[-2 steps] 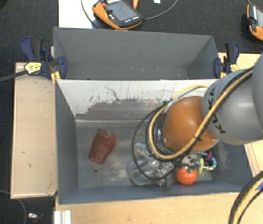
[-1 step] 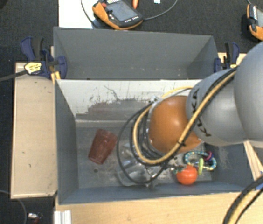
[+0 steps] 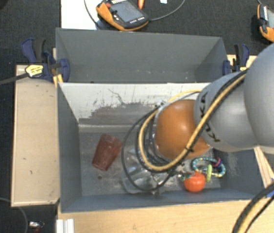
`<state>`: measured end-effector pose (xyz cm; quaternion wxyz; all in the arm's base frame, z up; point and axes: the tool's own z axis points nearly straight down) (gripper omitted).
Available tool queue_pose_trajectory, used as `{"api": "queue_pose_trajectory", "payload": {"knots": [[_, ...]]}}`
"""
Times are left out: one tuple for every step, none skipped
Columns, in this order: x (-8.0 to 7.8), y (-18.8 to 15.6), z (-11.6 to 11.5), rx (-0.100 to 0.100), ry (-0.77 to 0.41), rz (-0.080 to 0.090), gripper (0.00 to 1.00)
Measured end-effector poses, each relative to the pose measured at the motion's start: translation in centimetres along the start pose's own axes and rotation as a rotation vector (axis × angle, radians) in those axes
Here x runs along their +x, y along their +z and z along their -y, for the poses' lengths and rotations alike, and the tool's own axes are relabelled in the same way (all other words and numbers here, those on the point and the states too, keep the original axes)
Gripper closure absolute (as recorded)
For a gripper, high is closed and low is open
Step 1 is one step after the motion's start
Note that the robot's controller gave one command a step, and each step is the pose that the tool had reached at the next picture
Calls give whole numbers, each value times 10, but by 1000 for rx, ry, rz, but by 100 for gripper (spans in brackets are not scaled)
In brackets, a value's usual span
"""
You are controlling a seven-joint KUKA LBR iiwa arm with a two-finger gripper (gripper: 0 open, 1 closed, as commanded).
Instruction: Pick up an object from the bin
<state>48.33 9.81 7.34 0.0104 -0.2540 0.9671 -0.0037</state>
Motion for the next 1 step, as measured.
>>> {"api": "queue_pose_trajectory", "payload": {"knots": [[3, -33, -2, -6, 0, -14, 100]]}}
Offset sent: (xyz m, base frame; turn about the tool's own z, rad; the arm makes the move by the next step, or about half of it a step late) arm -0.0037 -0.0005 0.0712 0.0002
